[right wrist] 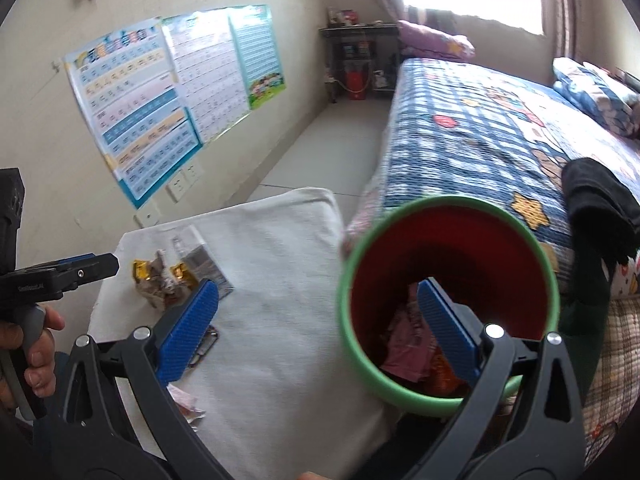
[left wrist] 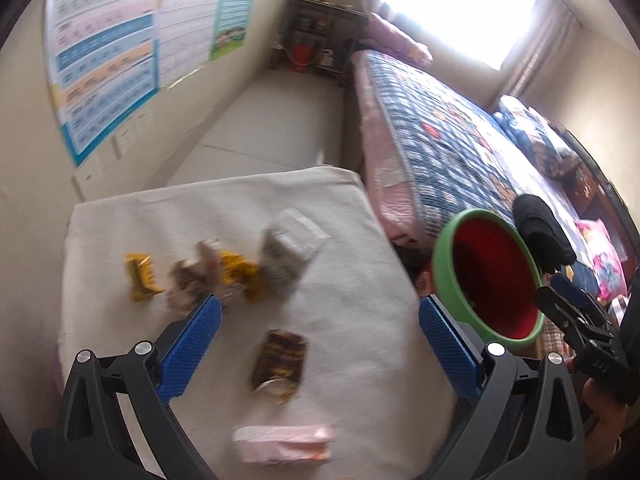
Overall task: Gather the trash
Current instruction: 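Move both open tools back over the remaining trash on the table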
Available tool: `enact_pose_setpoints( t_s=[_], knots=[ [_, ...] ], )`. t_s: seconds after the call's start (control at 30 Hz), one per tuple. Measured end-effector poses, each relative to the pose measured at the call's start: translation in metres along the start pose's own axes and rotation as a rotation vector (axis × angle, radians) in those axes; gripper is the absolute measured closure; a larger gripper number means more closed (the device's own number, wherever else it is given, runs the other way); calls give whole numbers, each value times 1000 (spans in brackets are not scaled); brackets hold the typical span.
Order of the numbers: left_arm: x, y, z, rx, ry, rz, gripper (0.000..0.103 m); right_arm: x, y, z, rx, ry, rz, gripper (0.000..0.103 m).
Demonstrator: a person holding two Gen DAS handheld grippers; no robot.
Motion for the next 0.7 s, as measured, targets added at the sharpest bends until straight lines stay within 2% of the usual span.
enact_pose_setpoints(
  t_s=[0.4,0.7],
  knots=[
    [-19,33,-77,65,93,30,8,-2,-16,-77,73,110,-31,5],
    [-32,31,-112,85,145,5,8,-9,-37,-111,93,169,-72,5]
  ],
)
Point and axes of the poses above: each gripper's, at about its wrist camera, not at the fingertips, and y roughly against the way its jaws point, z to its right, x to its top, the point moved 1 cm from there along -y, roughly the way its jaws point, and after that the axes turned 3 degrees about -x, right-handed, at the moved point
